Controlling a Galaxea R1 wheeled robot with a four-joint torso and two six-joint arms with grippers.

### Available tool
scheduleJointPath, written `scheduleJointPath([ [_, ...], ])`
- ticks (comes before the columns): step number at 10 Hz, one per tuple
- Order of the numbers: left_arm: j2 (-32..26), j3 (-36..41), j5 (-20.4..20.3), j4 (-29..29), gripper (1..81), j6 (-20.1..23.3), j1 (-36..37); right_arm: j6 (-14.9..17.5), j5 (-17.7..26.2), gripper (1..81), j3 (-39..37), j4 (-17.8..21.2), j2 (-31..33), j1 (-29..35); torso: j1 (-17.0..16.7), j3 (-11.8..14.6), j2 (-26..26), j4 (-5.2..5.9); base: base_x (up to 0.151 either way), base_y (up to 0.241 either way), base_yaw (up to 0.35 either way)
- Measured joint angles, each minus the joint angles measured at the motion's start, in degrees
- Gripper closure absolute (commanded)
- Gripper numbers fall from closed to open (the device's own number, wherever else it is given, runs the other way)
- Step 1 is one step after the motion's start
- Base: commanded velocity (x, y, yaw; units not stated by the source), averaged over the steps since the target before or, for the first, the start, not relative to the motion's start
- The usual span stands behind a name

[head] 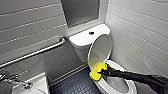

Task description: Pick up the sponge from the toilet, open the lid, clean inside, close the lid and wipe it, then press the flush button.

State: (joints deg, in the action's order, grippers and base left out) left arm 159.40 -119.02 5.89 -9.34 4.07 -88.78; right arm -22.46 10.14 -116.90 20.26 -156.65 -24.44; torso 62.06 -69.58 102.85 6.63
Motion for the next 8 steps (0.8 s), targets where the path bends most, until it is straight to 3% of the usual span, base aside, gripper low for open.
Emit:
scheduleJointPath([
  [3,0.07,0.0,0.01,0.0,1.0,0.04,0.0,-0.12,-1.99,81.1,3.47,0.1,2.65,-1.85,0.0,0.02,0.0,0.02,0.0,0.0,0.0],
  [6,0.29,0.0,0.06,0.0,1.0,0.11,-0.02,-0.17,-2.46,81.1,12.52,0.05,11.3,-5.71,0.0,0.02,0.0,0.02,0.0,0.0,0.0],
  [8,0.29,0.0,0.06,0.0,1.0,0.13,-0.02,-0.17,-5.49,81.1,16.37,0.05,15.49,-8.69,0.0,0.02,0.0,0.02,0.0,0.0,0.0],
])
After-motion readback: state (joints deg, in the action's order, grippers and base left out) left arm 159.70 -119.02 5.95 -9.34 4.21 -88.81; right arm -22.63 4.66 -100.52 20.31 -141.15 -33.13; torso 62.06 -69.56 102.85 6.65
